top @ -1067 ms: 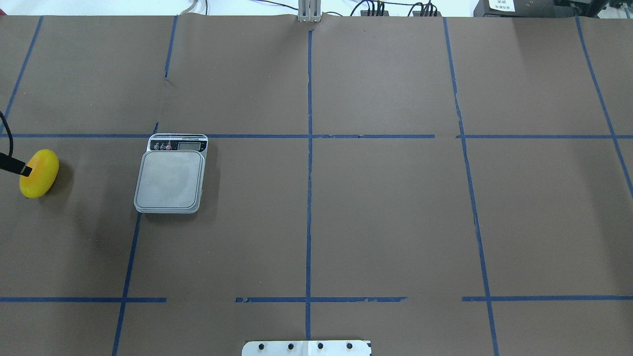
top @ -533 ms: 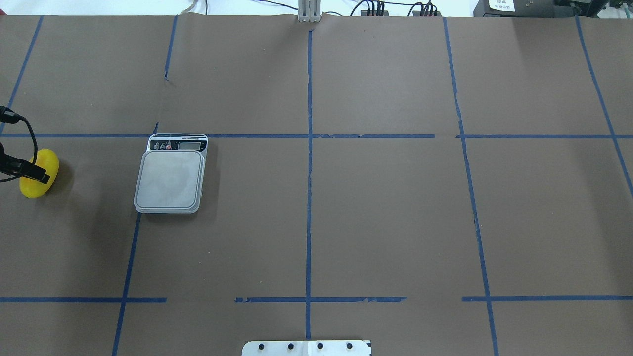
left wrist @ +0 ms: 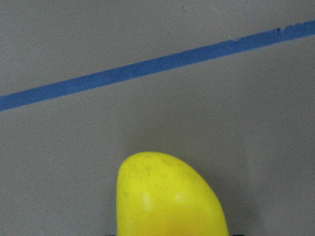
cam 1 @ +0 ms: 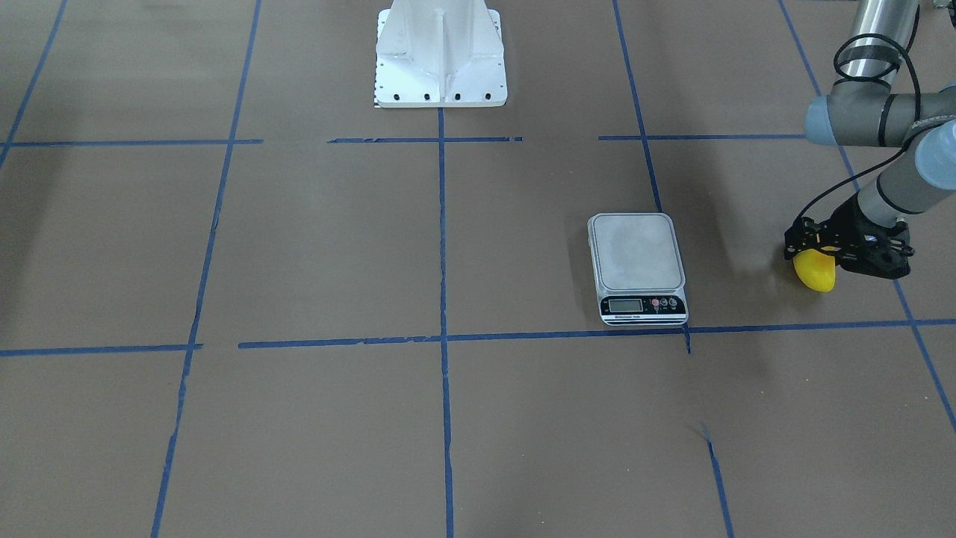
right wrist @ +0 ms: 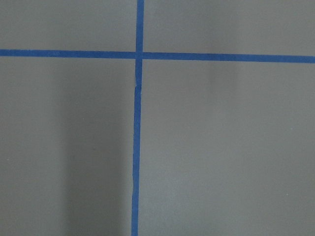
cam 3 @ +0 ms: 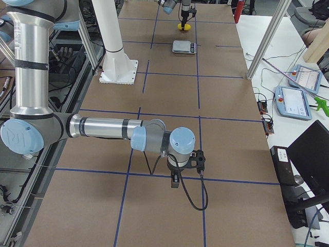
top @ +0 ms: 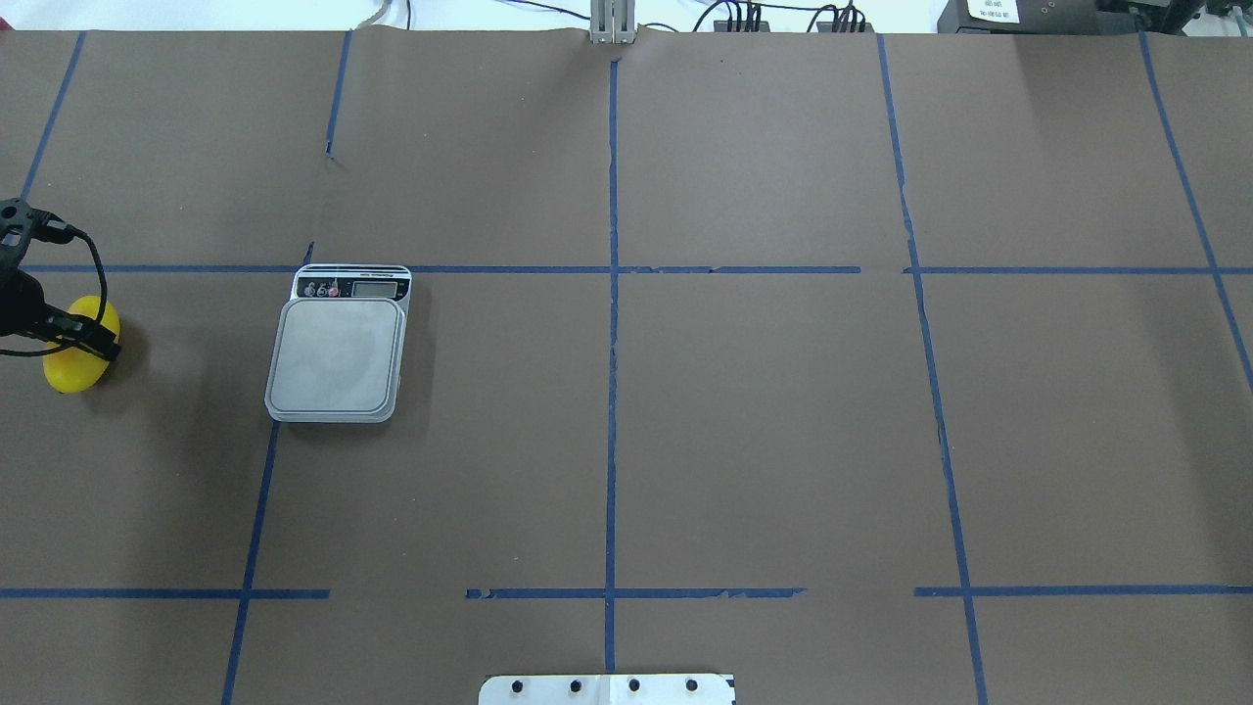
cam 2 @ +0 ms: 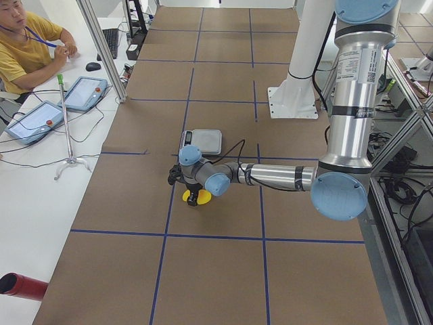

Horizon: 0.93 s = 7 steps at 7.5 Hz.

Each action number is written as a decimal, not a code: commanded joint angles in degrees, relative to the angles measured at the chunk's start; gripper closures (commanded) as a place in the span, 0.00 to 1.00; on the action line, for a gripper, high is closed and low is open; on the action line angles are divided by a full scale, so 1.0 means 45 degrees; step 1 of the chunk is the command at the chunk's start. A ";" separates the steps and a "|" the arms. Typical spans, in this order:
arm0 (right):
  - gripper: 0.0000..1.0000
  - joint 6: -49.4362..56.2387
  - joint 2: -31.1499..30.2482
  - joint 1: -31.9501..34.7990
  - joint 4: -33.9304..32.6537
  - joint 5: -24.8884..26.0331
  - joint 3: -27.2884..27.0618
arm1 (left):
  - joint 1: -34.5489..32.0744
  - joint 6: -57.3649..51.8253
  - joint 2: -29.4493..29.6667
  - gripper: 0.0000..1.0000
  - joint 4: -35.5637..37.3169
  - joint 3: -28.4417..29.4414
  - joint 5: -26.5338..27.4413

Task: Weigh mango
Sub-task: 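Lower the left gripper onto the yellow mango and close on it, then lift the mango with the left gripper and carry it over the scale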

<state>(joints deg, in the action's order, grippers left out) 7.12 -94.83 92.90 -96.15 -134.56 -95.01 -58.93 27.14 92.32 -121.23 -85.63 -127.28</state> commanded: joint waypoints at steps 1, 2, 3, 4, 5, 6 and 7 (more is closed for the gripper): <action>0.00 0.0000 0.0000 0.0000 0.0000 0.0000 0.0000 | -0.0320 0.0371 -0.0590 1.00 0.1400 -0.3175 -0.0056; 0.00 0.0000 0.0000 0.0000 0.0000 0.0000 0.0000 | -0.0283 0.1728 -0.0110 1.00 0.3443 -0.4242 0.0021; 0.00 0.0000 0.0000 0.0000 0.0000 0.0000 0.0000 | -0.0186 0.3636 0.0919 1.00 0.3850 -0.4310 0.0041; 0.00 0.0000 0.0000 0.0000 0.0000 0.0000 0.0000 | 0.0723 0.6382 0.1916 1.00 0.3874 -0.4195 0.0158; 0.00 0.0000 0.0000 0.0000 0.0000 0.0000 0.0000 | 0.2801 0.8672 0.2738 1.00 0.4261 -0.4058 0.1938; 0.00 0.0000 0.0000 0.0000 0.0000 0.0000 0.0000 | 0.3692 0.9139 0.3500 1.00 0.4883 -0.3709 0.2768; 0.00 0.0000 0.0000 0.0000 0.0000 -0.0020 0.0000 | 0.3701 0.9183 0.3527 1.00 0.4909 -0.3609 0.2757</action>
<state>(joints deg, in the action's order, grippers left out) 7.12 -94.83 92.90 -96.15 -134.58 -95.01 -45.15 65.49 106.13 -100.53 -102.82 -117.23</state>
